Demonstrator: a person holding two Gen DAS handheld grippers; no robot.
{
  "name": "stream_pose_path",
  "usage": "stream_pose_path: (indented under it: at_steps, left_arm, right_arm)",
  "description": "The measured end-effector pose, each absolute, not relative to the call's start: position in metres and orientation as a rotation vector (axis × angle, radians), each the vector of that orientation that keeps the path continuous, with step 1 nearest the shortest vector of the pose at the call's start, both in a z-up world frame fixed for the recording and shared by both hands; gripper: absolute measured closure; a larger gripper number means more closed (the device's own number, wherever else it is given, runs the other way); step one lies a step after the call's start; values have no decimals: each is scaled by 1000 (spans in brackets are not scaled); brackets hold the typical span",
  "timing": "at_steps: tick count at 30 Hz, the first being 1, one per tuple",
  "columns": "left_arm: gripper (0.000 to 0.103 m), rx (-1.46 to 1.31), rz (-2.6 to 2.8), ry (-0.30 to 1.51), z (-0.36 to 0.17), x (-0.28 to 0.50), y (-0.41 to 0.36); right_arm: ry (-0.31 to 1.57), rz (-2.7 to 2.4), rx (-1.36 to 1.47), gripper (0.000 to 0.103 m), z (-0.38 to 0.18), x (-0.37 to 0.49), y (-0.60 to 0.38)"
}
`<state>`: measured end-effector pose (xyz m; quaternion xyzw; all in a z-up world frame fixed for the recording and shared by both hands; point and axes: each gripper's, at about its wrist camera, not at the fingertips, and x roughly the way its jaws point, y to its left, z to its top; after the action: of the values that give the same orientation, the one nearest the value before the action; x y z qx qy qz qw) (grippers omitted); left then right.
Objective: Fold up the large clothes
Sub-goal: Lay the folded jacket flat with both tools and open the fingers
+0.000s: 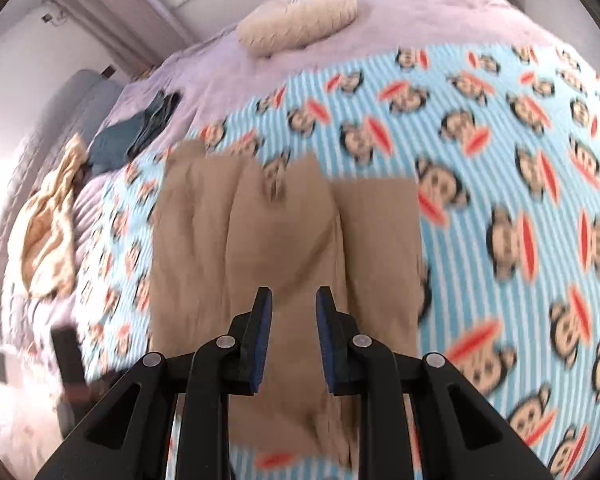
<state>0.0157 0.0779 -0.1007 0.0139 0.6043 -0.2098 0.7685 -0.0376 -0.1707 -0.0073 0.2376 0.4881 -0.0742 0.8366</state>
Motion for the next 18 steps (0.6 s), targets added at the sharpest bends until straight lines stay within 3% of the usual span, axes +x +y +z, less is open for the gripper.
stream_pose_path:
  at_steps: [5, 10, 18]
  left_arm:
    - [11, 43, -457, 1311, -101, 17, 78]
    - [11, 48, -483, 1307, -98, 18, 75]
    - [11, 80, -457, 1310, -93, 17, 76]
  right_arm:
    - [1108, -277, 560, 80, -60, 18, -194]
    - [1177, -302, 620, 80, -104, 19, -207]
    - [1187, -262, 617, 76, -71, -1, -204]
